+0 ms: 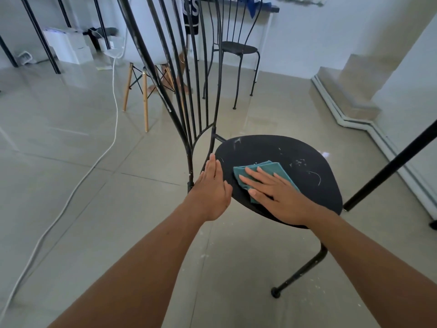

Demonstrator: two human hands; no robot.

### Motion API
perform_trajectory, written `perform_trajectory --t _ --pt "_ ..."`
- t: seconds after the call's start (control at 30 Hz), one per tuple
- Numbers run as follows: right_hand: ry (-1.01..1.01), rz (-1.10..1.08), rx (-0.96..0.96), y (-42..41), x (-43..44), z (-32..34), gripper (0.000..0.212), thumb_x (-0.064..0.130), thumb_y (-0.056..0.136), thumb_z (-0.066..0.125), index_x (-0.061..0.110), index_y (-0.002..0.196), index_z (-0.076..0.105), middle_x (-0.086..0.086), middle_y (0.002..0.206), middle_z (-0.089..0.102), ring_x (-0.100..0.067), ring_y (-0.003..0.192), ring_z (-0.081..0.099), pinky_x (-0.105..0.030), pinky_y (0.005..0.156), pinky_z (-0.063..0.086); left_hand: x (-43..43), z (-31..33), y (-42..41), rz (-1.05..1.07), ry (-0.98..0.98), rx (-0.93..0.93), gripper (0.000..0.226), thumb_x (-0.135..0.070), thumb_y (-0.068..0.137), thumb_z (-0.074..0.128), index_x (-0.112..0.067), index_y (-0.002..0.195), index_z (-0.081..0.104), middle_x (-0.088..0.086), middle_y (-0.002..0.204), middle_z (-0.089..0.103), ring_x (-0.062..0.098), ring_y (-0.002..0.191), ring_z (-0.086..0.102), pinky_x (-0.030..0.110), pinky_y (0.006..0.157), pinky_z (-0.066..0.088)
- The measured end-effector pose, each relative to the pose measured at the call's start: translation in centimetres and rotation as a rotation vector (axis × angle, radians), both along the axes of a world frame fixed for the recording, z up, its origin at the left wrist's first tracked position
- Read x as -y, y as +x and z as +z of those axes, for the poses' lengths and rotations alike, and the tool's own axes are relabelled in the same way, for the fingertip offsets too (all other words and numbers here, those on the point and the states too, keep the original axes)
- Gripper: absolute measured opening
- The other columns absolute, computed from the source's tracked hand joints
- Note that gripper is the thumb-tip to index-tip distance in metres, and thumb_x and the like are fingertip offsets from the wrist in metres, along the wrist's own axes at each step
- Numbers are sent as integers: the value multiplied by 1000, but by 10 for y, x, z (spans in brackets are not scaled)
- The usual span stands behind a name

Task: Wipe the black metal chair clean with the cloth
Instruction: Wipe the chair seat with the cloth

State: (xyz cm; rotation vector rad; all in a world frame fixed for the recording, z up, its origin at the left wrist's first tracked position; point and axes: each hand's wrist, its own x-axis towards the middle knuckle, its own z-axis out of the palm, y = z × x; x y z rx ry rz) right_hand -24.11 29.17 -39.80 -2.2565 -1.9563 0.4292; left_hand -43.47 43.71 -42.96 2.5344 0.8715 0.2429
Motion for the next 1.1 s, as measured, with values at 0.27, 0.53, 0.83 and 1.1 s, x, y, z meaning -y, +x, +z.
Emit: perform_trajectory --t 0.27,0.53,0.83,1.1 --pt "-57 -305 87 26 -40 -6 62 71 107 12 56 167 3 20 178 -8 -14 167 -10 -52 134 -3 8 2 5 104 -46 -34 77 -44 112 23 -4 169 -8 14 179 -14 35 162 24 49 127 34" --pt "2 -174 35 -11 -103 0 55 62 111 16 57 167 11 21 179 -2 -12 167 -7 -53 134 -3 3 2 7 96 -2 -51 78 -43 111 22 -1 169 -9 18 178 -14 35 162 22 49 124 35" --pt "71 -63 19 -30 -66 -14 52 61 112 13 63 164 9 29 176 1 -3 165 -7 -47 134 -5 2 3 3 54 -60 -93 83 -51 109 18 -4 167 -17 15 178 -19 31 164 16 51 125 34" --pt "41 -82 20 -60 -47 -10 51 57 114 13 60 164 4 26 177 -5 -5 165 -12 -49 134 -8 15 13 -19 65 -127 -144 84 -52 110 22 -8 167 -21 12 179 -14 37 157 33 53 125 34"
